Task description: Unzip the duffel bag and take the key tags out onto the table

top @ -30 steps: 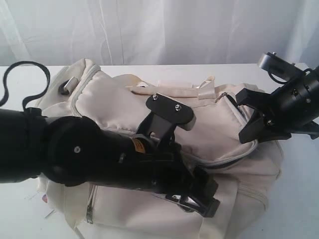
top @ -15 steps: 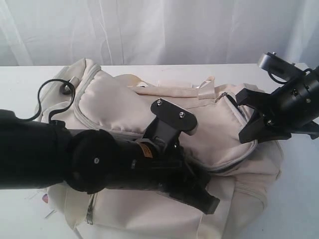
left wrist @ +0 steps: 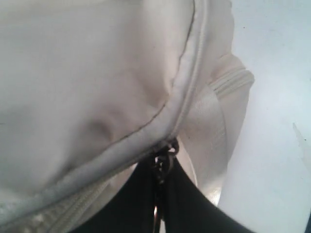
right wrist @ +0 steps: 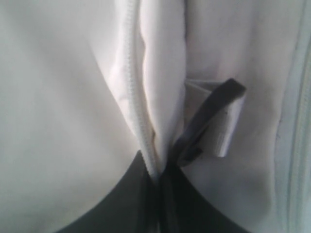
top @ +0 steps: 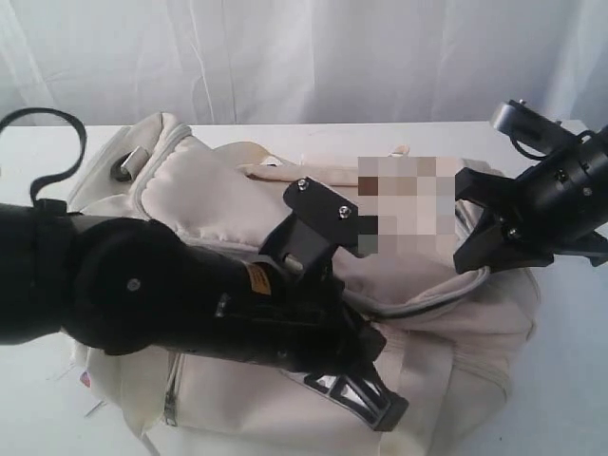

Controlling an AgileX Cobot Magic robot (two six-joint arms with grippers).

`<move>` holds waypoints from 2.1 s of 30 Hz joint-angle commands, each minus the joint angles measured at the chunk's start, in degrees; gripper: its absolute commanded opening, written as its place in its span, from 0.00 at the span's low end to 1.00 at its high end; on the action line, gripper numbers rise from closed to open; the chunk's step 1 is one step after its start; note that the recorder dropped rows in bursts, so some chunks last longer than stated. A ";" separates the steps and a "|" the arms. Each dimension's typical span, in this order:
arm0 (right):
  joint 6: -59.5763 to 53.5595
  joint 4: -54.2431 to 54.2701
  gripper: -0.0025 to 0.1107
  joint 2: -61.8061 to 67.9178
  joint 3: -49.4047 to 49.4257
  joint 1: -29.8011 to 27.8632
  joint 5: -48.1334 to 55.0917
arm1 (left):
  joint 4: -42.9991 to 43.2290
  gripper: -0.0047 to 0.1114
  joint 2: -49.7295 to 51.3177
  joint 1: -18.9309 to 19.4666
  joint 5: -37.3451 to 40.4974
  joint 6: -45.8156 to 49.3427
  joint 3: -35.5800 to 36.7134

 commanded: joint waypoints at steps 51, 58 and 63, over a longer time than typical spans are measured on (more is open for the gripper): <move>0.21 -1.29 0.02 -0.30 -0.61 -0.71 -0.77 | 53.79 0.04 -15.54 18.55 30.33 -24.48 -0.10; 0.21 -1.29 0.02 -0.30 -0.61 -0.71 -0.77 | 64.15 0.04 -18.45 18.55 39.30 -24.60 -0.10; 0.21 -1.51 0.02 -0.30 -0.61 -0.71 -0.77 | 70.23 0.04 -18.45 18.55 37.46 -24.60 -0.10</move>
